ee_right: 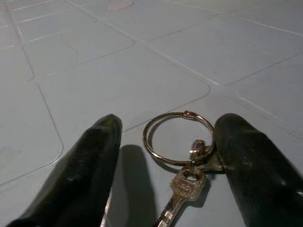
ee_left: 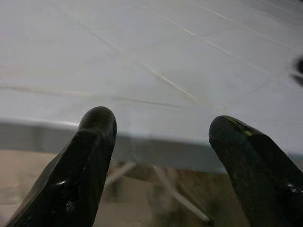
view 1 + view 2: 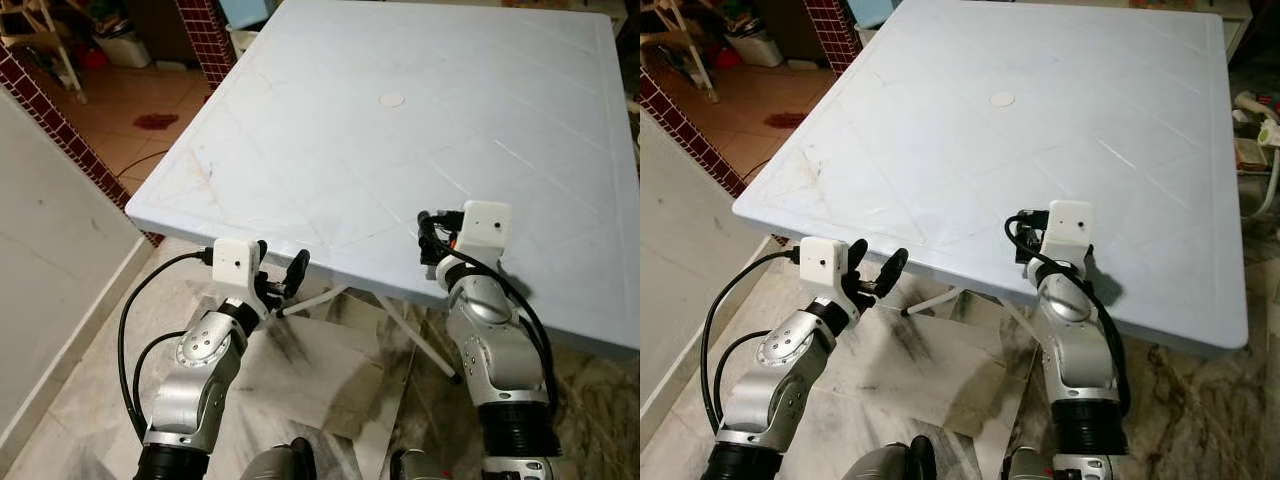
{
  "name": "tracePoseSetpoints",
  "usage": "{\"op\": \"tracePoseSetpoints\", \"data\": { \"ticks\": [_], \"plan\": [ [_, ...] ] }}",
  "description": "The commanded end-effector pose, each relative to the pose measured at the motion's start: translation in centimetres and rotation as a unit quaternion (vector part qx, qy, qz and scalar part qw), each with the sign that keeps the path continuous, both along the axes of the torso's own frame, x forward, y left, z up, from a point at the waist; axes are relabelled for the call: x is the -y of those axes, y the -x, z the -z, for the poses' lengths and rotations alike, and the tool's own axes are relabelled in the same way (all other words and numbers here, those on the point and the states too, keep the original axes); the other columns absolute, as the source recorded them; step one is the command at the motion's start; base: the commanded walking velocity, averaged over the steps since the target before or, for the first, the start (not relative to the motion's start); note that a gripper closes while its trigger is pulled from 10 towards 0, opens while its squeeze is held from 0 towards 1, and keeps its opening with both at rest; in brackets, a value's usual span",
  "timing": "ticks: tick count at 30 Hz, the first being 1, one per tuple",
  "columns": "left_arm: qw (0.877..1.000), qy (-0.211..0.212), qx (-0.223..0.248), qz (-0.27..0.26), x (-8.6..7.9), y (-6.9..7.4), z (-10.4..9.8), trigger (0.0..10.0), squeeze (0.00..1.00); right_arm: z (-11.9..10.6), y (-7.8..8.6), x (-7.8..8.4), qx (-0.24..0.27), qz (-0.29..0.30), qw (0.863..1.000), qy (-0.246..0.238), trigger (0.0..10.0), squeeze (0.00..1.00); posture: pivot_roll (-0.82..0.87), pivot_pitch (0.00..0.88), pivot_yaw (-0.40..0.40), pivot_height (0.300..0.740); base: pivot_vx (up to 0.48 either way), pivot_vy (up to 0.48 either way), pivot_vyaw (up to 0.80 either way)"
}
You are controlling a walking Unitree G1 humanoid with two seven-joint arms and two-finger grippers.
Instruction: Hang keys on a hook
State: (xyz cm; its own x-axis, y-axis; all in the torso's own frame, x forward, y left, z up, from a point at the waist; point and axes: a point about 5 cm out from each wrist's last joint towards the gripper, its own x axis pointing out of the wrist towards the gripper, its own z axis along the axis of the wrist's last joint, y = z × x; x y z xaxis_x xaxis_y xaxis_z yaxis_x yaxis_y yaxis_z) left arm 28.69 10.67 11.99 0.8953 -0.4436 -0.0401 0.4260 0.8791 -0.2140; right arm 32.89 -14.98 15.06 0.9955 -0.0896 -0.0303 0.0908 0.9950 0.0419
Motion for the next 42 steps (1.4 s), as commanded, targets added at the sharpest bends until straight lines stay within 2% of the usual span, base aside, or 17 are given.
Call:
{"op": "tracePoseSetpoints", "data": {
  "ticks": [1,9,20,34,38,42],
  "plan": [
    [0.999,0.0,-0.018,0.03,0.0,0.7,0.5,10.0,0.0,0.5,0.1,-0.4,-0.012,-0.006,1.0,-0.007,0.0,0.0,0.0,0.218,0.139,0.74,0.0,0.0,0.0],
    [0.995,0.009,-0.032,0.089,0.6,1.7,0.6,10.0,0.0,1.1,0.3,-0.4,-0.022,-0.006,1.0,-0.006,0.0,0.0,0.01,0.214,0.136,0.74,0.0,0.0,0.0],
    [0.995,0.004,-0.037,0.091,0.7,1.8,0.5,10.0,0.0,0.8,0.4,-0.2,-0.015,0.0,1.0,0.002,0.0,0.0,0.0,0.212,0.14,0.74,0.0,0.0,0.0],
    [0.996,-0.002,-0.033,0.084,1.0,1.8,0.5,10.0,0.0,1.1,0.7,-0.3,-0.021,0.005,1.0,-0.001,0.0,0.0,0.0,0.216,0.143,0.74,0.0,0.0,0.0],
    [0.997,-0.006,-0.026,0.074,1.0,1.6,0.4,10.0,0.0,0.6,0.7,-0.3,-0.005,0.011,1.0,-0.005,0.0,0.0,0.0,0.214,0.145,0.74,0.0,0.0,0.0],
    [0.999,-0.012,-0.006,0.04,0.5,1.0,0.0,10.0,0.0,0.4,0.6,-0.2,0.0,0.015,1.0,-0.006,0.0,0.0,0.0,0.206,0.148,0.74,0.0,0.0,0.0]
  ]
}}
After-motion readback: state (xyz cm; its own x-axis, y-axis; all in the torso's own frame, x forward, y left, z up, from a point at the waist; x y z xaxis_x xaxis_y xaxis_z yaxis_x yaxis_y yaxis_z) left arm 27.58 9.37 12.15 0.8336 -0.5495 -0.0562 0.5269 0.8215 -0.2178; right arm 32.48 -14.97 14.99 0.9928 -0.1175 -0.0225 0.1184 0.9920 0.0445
